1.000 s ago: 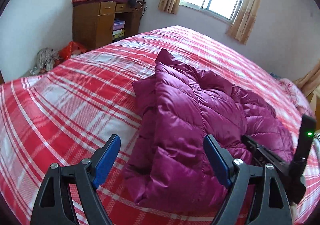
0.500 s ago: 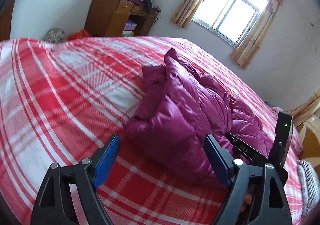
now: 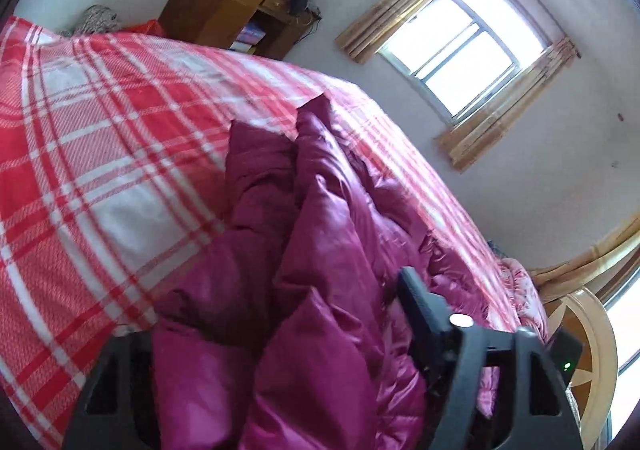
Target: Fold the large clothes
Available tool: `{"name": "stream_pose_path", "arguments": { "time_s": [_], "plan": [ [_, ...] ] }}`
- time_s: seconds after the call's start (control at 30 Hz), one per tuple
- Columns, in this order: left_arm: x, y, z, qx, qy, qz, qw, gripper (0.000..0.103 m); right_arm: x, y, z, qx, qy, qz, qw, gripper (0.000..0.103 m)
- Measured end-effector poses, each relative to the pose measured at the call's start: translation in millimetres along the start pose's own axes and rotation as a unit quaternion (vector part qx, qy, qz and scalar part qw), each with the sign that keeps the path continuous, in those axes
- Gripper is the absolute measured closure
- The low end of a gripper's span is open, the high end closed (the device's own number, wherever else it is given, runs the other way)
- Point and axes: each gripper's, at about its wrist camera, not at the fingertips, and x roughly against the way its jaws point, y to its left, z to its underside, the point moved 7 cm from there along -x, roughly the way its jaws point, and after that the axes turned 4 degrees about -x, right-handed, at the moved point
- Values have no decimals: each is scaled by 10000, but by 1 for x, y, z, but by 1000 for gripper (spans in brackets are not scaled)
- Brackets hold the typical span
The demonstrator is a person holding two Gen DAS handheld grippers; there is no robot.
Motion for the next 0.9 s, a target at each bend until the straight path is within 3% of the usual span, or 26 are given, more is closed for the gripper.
{"name": "stream_pose_path", "arguments": {
  "time_s": [0.07, 0.13, 0.37, 0.47, 0.57, 0.67, 0.8, 0.9],
  "plan": [
    [1, -15, -6, -258, 18, 107, 9996, 58, 0, -2, 0, -71, 35, -87, 9999, 101],
    [3, -35, -10, -612, 28, 188, 9979, 66, 1, -3, 1, -116, 62, -139, 9998, 101],
    [11, -115, -13, -1852, -46, 484, 9815, 70, 4, -15, 1, -660, 359, -655, 9950, 102],
    [18, -149, -7, -2499, -95, 569, 9665, 70, 18, -19, -2, -895, 438, -881, 9911, 101],
    [21, -177, 2, -2971, -71, 631, 9527, 70, 54, -33, -13, -1077, -27, -1136, 9877, 99],
    [13, -195, 11, -3325, -14, 660, 9408, 70, 88, -66, -19, -1289, -233, -1059, 9857, 98],
    [2, -225, 44, -3921, 138, 840, 9160, 70, 131, -125, -15, -1555, -535, -702, 9839, 97],
    [-15, -239, 68, -4317, 327, 899, 8969, 70, 157, -166, -4, -1663, -661, -307, 9834, 90]
  ]
}}
